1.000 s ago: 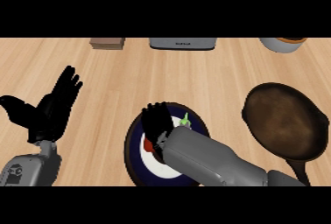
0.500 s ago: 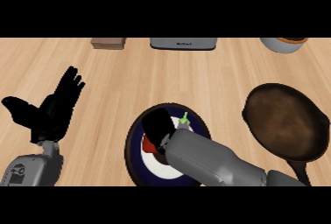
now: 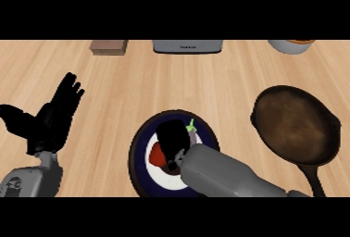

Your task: Pick the bell pepper from the plate and place it in the pan

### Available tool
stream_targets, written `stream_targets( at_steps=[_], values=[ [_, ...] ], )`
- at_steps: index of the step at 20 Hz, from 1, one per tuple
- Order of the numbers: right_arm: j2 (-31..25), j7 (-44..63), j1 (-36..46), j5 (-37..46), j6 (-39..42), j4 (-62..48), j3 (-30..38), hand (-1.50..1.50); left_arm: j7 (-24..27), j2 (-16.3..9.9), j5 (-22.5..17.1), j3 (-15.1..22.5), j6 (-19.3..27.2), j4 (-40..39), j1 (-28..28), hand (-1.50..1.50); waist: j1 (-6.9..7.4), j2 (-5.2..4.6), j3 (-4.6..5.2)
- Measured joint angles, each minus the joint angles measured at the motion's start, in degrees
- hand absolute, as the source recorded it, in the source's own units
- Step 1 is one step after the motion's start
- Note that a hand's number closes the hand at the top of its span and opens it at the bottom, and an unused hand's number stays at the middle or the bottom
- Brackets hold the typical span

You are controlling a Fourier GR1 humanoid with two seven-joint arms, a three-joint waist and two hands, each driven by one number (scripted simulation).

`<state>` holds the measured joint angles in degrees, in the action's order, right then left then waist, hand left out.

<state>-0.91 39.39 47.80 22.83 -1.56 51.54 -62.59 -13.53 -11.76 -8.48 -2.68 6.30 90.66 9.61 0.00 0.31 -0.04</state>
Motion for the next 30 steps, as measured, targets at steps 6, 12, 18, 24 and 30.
stream_targets(
  at_steps=[6, 12, 18, 24, 30],
  values=[
    [-5.35, 12.78, -5.22, 6.35, -8.6, 10.72, 1.38, 1.5, -0.43, -1.15, -0.69, -1.51, -0.45, 1.7, -2.12, 0.0, -1.5, 0.56, 0.04],
    [-12.56, 20.84, -1.83, 18.57, -8.82, 24.6, 0.83, 1.5, -0.04, -1.2, -0.28, -1.91, -0.18, 1.36, -2.79, 0.0, -2.69, 1.05, 0.11],
    [-18.15, 25.95, -0.17, 25.85, -3.06, 40.76, 4.4, 1.5, -0.5, -1.21, -0.68, -2.21, -0.41, 2.41, -3.62, 0.0, -2.65, 1.01, 0.11],
    [-24.54, 26.39, -4.18, 28.27, 0.9, 51.87, 12.01, 1.5, 0.18, -0.96, -0.7, -2.29, -0.8, 1.54, -2.56, 0.0, -2.1, 0.43, 0.08],
    [-32.63, 23.08, -12.06, 28.5, 1.22, 56.89, 22.47, 1.5, 0.66, -0.8, -0.62, -2.17, -1.34, 1.41, -2.57, 0.0, -1.61, 0.06, 0.03]
  ],
)
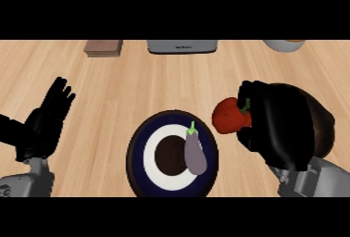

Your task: Pick the bell pepper from the plate and place it in the pan

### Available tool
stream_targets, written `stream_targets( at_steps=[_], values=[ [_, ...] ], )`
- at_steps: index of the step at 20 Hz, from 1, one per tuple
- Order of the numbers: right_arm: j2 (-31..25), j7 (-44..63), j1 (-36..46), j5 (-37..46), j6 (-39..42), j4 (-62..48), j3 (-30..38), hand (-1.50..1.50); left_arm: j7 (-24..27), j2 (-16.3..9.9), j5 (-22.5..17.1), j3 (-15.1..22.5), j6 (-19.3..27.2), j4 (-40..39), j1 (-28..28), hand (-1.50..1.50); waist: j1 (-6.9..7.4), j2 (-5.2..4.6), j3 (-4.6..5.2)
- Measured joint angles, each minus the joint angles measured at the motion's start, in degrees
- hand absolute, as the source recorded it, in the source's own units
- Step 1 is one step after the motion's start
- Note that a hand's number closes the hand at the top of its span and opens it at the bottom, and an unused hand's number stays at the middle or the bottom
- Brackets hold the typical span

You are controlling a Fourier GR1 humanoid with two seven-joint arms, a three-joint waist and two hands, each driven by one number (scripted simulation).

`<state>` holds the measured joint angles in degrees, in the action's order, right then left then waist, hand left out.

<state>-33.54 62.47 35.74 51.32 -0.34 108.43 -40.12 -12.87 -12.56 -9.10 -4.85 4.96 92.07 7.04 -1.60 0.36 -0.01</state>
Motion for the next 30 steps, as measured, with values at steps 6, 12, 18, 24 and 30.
stream_targets(
  at_steps=[6, 12, 18, 24, 30],
  values=[
    [-6.0, -6.22, -8.75, -2.64, -4.89, -0.89, 12.22, 1.5, -0.15, 1.24, 1.09, 1.02, 0.7, -0.78, 1.23, 0.0, 0.62, -0.28, -0.03],
    [-8.67, -19.34, -17.42, -7.23, -13.66, -8.04, 22.54, 1.5, -1.0, 0.7, 0.52, 0.18, -0.13, -0.51, 2.2, 0.0, 1.21, -0.39, -0.05],
    [-6.96, -37.59, -20.26, -14.02, -19.49, -21.52, 28.27, 1.5, 0.25, 1.33, 1.09, 0.49, -0.7, -1.09, 1.59, 0.0, 1.82, -0.52, -0.05],
    [-1.11, -50.1, -16.72, -13.67, -22.99, -38.51, 29.83, 1.5, -0.58, 1.48, 1.22, 0.21, -0.91, -1.17, 2.73, 0.0, 2.22, -0.57, -0.04],
    [2.95, -53.45, -13.54, -17.04, -22.59, -53.63, 34.18, -1.5, -1.53, 1.85, 1.48, 0.43, -0.67, -0.97, 3.73, 0.0, 2.49, -0.69, -0.06]
  ],
)
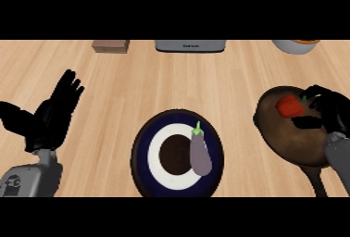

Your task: Pick the bell pepper from the plate and place it in the pan

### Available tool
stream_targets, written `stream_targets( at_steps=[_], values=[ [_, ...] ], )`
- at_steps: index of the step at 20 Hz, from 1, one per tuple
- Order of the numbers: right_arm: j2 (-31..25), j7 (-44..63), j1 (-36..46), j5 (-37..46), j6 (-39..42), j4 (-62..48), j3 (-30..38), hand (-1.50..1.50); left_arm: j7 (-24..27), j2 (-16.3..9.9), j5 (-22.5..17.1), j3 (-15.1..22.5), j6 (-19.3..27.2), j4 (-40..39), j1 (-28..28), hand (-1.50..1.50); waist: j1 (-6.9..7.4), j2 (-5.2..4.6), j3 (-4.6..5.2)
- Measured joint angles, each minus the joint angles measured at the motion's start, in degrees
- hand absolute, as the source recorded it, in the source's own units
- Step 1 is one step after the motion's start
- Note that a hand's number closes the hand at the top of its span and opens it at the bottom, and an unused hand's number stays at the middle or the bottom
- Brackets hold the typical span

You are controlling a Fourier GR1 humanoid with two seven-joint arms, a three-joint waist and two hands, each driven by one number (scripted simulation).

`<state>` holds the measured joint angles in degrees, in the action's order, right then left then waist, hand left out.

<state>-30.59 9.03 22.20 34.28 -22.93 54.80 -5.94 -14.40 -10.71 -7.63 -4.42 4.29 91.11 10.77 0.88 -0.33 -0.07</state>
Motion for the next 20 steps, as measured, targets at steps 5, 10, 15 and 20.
stream_targets(
  at_steps=[5, 10, 15, 20],
  values=[
    [1.63, -8.95, 3.26, -3.88, 2.28, -11.52, 4.23, -1.5, 1.38, -0.24, -0.31, -0.87, -1.1, -1.02, -0.58, 0.0, -0.07, 0.03, -0.01],
    [1.92, -18.33, 4.4, -9.83, 2.83, -14.34, 10.2, -1.5, 0.7, -0.03, 0.32, -0.71, -0.72, -0.44, -0.67, 0.0, -0.45, 0.15, -0.01],
    [0.96, -25.97, 1.51, -20.07, 7.21, -12.17, 18.34, -1.5, -0.25, 0.31, 0.57, -0.65, -0.03, 1.25, -1.87, 0.0, -1.19, 0.43, 0.01],
    [-2.18, -31.21, -4.79, -30.81, 17.32, -9.58, 26.31, -1.5, 0.35, 0.17, 0.72, -1.15, 0.0, 1.32, -2.6, 0.0, -2.02, 0.59, 0.05]
  ],
)
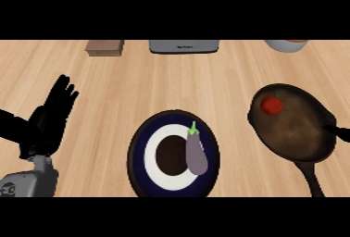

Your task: Pick the bell pepper from the plate and place it in the pan

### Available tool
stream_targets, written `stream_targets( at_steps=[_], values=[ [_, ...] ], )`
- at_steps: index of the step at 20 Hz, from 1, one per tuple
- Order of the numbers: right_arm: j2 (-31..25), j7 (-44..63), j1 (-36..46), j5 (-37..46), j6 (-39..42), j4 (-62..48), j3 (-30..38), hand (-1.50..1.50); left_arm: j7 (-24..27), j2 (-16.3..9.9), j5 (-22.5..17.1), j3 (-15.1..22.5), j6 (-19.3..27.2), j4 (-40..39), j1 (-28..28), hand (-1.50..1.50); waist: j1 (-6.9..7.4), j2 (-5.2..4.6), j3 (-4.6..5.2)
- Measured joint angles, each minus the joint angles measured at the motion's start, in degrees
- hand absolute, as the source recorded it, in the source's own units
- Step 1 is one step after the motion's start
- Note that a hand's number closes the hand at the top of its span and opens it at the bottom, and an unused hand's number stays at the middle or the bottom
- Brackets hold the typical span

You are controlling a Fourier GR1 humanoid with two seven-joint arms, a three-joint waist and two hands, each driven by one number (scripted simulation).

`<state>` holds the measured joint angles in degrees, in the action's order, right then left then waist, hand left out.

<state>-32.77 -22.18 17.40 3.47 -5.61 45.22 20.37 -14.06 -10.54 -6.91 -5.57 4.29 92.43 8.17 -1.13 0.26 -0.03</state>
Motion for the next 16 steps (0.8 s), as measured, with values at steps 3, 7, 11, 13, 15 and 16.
stream_targets(
  at_steps=[3, 7, 11, 13, 15, 16],
  values=[
    [-1.31, -3.89, -5.03, -5.52, 6.72, 1.7, 3.84, -1.5, 1.38, 0.1, 0.15, -0.03, -0.49, -0.37, -1.09, 0.0, -0.15, 0.02, 0.03],
    [-4.47, -7.67, -11.86, -11.62, 18.3, 2.76, 7.68, -1.5, 0.41, 0.29, 0.32, 0.16, -0.13, 0.83, -0.98, 0.0, -0.09, 0.0, 0.03],
    [-5.98, -11.88, -17.81, -14.12, 24.34, 3.66, 10.35, -1.5, 0.71, 0.09, -0.16, -0.83, -0.67, -1.92, 1.19, 0.0, 0.25, -0.12, 0.04],
    [-5.66, -13.67, -20.59, -14.38, 25.59, 4.72, 11.13, -1.5, 0.84, 0.7, 0.4, -0.3, -0.42, -1.32, 0.8, 0.0, 0.46, -0.16, 0.04],
    [-5.74, -15.62, -22.44, -14.09, 26.48, 4.4, 11.91, -1.5, 0.92, 0.87, 0.65, -0.05, -0.74, -0.62, 0.2, 0.0, 0.64, -0.17, 0.04],
    [-5.49, -15.23, -23.48, -14.36, 26.6, 5.8, 12.32, -1.5, 1.07, 1.15, 0.79, -0.02, -0.64, -0.8, 0.31, 0.0, 0.67, -0.18, 0.03]
  ],
)
